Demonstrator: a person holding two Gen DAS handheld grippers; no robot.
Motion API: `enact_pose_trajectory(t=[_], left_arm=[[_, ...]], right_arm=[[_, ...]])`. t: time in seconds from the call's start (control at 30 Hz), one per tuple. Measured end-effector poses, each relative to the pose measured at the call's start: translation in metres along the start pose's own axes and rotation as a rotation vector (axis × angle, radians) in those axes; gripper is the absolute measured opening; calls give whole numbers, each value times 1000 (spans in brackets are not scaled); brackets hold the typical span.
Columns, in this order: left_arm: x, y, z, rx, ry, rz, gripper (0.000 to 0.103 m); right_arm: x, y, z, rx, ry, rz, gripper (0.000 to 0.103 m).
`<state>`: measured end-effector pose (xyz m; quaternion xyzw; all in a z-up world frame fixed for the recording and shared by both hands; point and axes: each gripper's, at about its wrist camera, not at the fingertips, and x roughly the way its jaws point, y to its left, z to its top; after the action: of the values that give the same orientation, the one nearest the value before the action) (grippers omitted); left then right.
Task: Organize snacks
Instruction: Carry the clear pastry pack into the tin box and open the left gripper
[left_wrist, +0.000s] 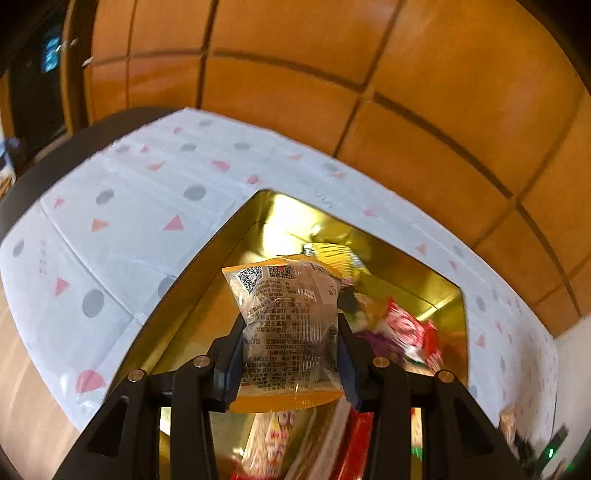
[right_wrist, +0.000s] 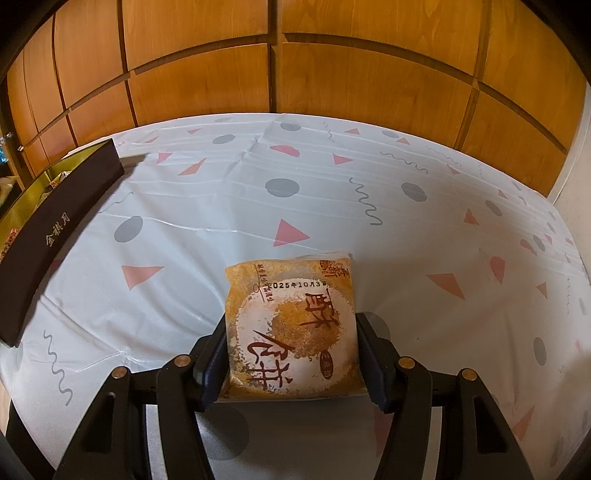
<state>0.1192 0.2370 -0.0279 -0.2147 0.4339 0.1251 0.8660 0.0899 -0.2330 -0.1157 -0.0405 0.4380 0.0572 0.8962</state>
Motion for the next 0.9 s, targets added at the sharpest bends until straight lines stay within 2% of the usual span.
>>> enact_pose_trajectory(t=[0.13,0.2,0.27,0.3,0.37,0.53,0.77,0.83,0.9], left_arm=[[33,7,8,-69,54,4,46],[52,7,7,-87,111,12,46],[62,3,1,-72,152,23,46],[62,-1,-4,-47,157,6,46],[61,-8,-13,-8,156,-9,47],[54,-11,-16,2,132,19,48],[21,-14,-22,37,29,63,52],[22,-19,-23,74,33,47,52],[21,-16,-21,67,52,53,52]], right_arm=[[0,0,0,0,0,0,62],[0,0,0,2,-1,1,62],[0,0,0,2,-1,1,62],[0,0,0,2,-1,1,62],[1,0,0,3,-2,1,62],[1,0,0,4,-2,1,62],[1,0,1,5,-3,0,62],[1,0,1,5,-3,0,62],[1,0,1,5,-3,-1,62]])
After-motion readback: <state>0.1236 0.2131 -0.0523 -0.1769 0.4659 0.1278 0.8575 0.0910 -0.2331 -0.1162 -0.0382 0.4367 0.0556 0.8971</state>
